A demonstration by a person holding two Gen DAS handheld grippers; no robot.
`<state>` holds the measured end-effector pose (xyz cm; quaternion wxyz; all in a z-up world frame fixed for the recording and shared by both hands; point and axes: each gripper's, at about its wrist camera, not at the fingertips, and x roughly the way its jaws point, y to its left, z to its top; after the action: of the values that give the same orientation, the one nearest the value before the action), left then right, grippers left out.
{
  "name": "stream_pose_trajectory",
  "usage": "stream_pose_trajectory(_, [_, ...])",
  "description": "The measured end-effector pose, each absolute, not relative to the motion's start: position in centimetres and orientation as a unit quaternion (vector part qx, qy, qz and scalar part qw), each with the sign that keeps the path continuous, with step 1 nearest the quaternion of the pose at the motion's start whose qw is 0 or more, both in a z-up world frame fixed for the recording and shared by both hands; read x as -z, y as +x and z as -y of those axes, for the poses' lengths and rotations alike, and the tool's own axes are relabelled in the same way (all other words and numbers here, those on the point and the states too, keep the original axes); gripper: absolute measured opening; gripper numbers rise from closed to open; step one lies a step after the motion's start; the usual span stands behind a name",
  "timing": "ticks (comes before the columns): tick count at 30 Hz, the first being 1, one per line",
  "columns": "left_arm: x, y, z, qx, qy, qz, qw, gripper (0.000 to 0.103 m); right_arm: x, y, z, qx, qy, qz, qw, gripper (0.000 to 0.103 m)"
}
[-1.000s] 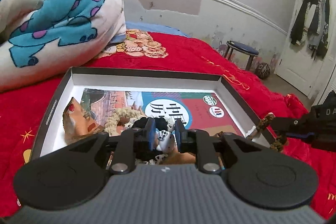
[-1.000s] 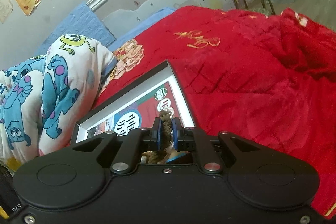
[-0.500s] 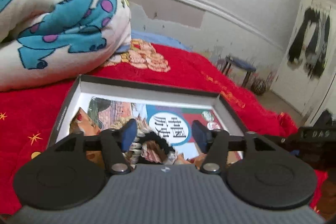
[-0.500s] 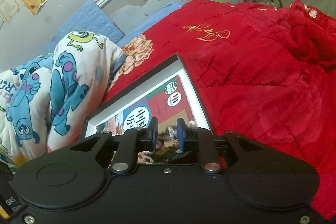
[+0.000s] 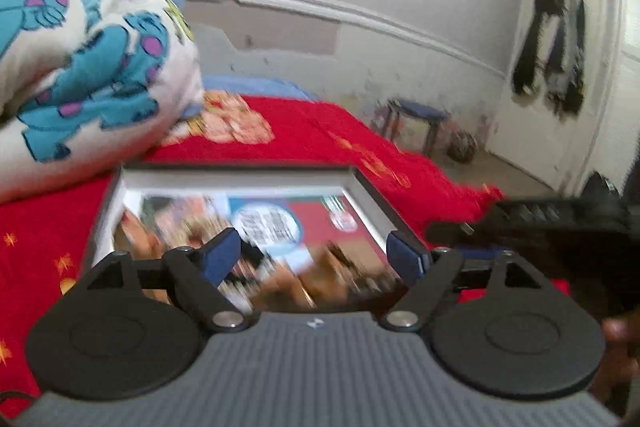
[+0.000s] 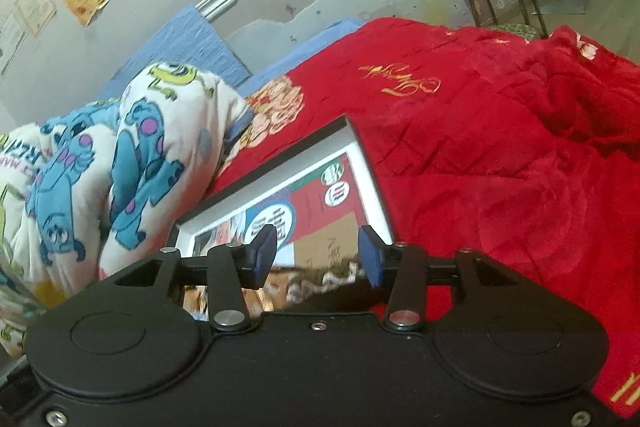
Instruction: Organize objects
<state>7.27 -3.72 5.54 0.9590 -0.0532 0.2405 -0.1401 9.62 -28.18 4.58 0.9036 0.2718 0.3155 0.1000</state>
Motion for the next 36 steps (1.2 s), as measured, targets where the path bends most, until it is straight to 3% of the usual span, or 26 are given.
stream_pose_trajectory(12, [-0.1,2.7,8.5,0.166,0.06,-0.296,0.939,0.088,-3.3,7.5,26.6,-0.136,0.215,-0.36,0.897,0.044])
stream_pose_trajectory(19, [1.9,4.2,8.4,0.156,0.039,-0.328,0.931,0.084,-2.8,7.8,26.0,-0.139,0.204,-0.375,0.894,0.044])
stream_pose_trajectory(22, [2.1,4.7,8.2,0.156,0.025,-0.334,0.929,0.078,-2.3,8.0,25.7,-0.138,0.198,-0.384,0.891,0.044])
stream_pose_trajectory(26, [2.1,4.8,8.5,0.148,0.04,-0.333,0.93,0.052,-1.7,8.2,24.7,-0.142,0.174,-0.394,0.891,0.044])
stream_pose_trajectory(36, [1.6,4.3,7.9,0.097,0.079,-0.327,0.937,0.052,-0.3,7.9,22.1,-0.158,0.108,-0.413,0.89,0.045])
